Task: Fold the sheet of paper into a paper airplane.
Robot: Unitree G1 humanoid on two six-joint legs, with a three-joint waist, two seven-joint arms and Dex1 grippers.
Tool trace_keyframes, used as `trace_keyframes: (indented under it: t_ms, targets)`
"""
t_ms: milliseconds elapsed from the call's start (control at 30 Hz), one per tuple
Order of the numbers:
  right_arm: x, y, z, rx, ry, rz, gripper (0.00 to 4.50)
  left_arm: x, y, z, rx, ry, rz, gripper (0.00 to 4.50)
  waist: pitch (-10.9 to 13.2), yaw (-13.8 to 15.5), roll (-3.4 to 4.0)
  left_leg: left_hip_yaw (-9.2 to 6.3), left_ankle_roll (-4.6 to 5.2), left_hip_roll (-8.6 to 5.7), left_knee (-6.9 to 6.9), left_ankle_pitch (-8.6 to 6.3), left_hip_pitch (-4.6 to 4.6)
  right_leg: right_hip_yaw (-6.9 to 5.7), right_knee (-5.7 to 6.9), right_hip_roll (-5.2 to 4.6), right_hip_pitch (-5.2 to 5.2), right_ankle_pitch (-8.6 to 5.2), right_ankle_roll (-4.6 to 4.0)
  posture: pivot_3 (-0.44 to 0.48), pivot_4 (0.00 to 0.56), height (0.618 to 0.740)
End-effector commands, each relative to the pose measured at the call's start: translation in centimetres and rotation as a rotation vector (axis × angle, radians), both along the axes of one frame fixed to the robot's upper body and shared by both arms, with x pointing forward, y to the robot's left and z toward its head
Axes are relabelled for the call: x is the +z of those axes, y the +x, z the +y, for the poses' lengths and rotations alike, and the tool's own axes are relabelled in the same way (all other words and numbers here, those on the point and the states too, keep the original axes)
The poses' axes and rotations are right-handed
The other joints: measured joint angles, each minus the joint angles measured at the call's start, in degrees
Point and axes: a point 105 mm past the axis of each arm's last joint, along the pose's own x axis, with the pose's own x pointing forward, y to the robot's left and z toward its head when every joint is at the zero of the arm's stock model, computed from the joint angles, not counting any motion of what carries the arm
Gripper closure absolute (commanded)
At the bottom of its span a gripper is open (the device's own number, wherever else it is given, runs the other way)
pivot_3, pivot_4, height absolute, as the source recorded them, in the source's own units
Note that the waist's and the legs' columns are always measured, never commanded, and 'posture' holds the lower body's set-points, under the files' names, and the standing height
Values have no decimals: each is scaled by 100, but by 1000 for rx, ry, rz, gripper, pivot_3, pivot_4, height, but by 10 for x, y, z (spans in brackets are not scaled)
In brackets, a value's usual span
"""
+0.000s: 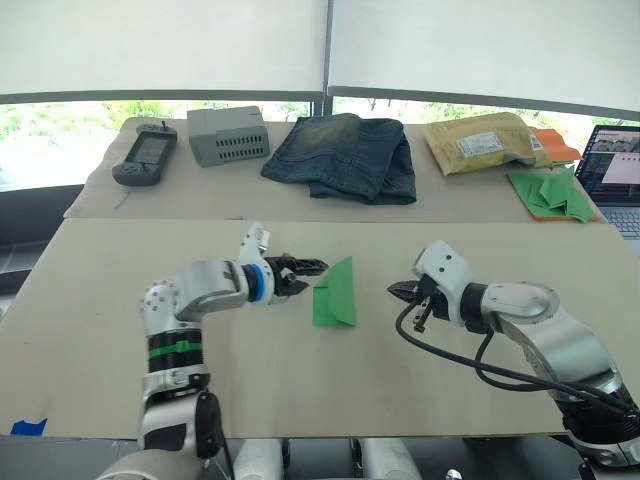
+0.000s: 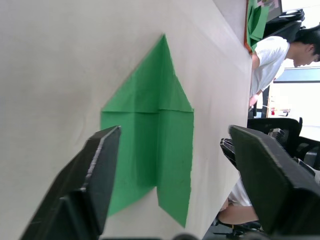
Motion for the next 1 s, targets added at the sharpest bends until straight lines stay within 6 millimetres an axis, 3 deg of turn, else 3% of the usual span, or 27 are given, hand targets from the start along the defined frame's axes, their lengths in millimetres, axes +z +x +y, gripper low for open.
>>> trace_keyframes:
  t_ms: [33,100,133,267,333,633,867,1000]
  targets:
    - [18,-5,19,8,131,-50,4500,28,-12,11,-145,-9,-128,22,1,-28,-3,4,0,2,-3,0,1,-3,1,1,-1,-3,-4,0,150,728]
    - [15,-8,29,1,180,-34,4500,34,-15,19,-173,54,-181,22,1,-12,-2,9,-3,5,-8,1,0,-12,2,4,-1,-8,-12,0,150,728]
    - [13,-10,35,3,194,-25,3887,39,-14,21,-170,72,-232,0,1,-2,-2,9,-3,5,-10,1,0,-13,3,2,-2,-10,-13,0,150,728]
    - [11,-16,57,1,241,-13,2534,37,-13,32,-176,279,-423,0,2,27,0,20,-9,1,-10,4,-10,-18,-12,-7,-1,-9,-14,0,150,728]
    - [10,-18,65,-26,277,15,1868,37,-21,32,-256,285,-524,0,3,14,2,26,-11,3,-17,4,-9,-16,-16,-7,-3,-10,-16,0,150,728]
    - [-6,-25,88,-176,352,165,1868,24,-24,35,-404,294,-630,0,4,8,4,29,-15,22,-31,10,-31,-21,5,4,-46,-24,-32,0,150,728]
    - [-17,-17,75,-309,238,119,1868,25,-25,30,-439,276,-639,0,4,-9,4,28,-13,20,-23,9,-59,-20,3,0,-67,-28,-10,0,150,728]
    - [-11,-13,63,-359,210,61,3047,24,-24,30,-449,283,-638,0,5,-20,4,25,-12,21,-21,9,-63,-21,4,2,-70,-28,-9,0,150,728]
